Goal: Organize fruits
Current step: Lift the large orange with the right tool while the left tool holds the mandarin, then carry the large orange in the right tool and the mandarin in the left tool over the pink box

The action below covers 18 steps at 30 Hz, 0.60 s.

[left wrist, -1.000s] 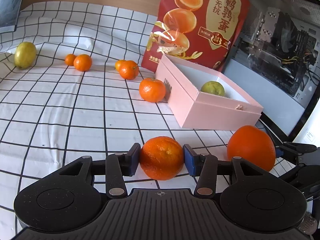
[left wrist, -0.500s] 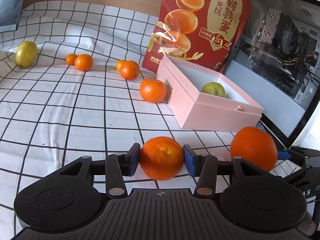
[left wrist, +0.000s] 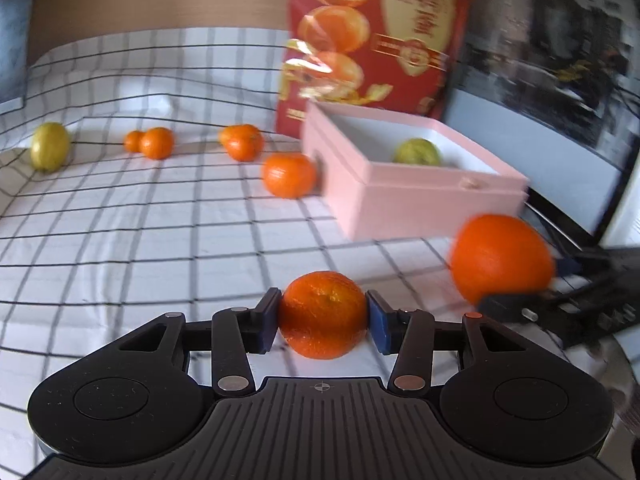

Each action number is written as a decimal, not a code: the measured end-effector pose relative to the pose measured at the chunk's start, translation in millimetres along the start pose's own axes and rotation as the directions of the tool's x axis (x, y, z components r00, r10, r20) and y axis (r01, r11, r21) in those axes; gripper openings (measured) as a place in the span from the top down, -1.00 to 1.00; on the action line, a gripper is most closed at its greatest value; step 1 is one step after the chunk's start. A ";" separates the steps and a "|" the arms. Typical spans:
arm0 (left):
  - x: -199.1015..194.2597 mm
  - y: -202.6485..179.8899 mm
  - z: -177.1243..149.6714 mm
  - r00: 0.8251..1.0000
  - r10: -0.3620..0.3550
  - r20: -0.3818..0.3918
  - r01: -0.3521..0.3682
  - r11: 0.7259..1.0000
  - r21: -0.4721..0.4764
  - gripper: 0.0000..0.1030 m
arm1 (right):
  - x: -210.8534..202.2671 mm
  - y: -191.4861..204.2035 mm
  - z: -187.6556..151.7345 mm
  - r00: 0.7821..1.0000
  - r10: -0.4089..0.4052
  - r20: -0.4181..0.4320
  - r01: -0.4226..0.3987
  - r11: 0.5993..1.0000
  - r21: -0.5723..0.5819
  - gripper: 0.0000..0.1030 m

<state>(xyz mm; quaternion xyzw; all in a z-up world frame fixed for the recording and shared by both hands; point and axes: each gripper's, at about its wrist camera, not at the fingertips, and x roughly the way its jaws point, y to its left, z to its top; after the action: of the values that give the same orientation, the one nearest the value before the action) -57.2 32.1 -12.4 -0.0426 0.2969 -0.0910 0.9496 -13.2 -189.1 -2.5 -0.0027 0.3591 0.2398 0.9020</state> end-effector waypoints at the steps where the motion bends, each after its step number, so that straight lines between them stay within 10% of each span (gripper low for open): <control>1: -1.9 -3.8 -1.7 1.000 -0.007 -0.002 0.007 1.000 0.011 0.01 | -0.2 0.0 -0.3 1.000 -0.001 0.000 0.001 1.000 -0.001 -0.99; 18: -5.5 -7.8 -6.6 0.999 -0.034 0.003 0.034 0.999 -0.007 0.01 | 16.7 20.8 8.5 0.997 -0.074 -0.014 0.073 0.992 -0.106 -0.89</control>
<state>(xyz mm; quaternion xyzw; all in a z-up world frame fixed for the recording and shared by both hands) -66.6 25.3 -13.7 -0.0511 0.2952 -0.1059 0.9482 -6.3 -162.0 -3.5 -0.0656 0.3535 0.2250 0.9056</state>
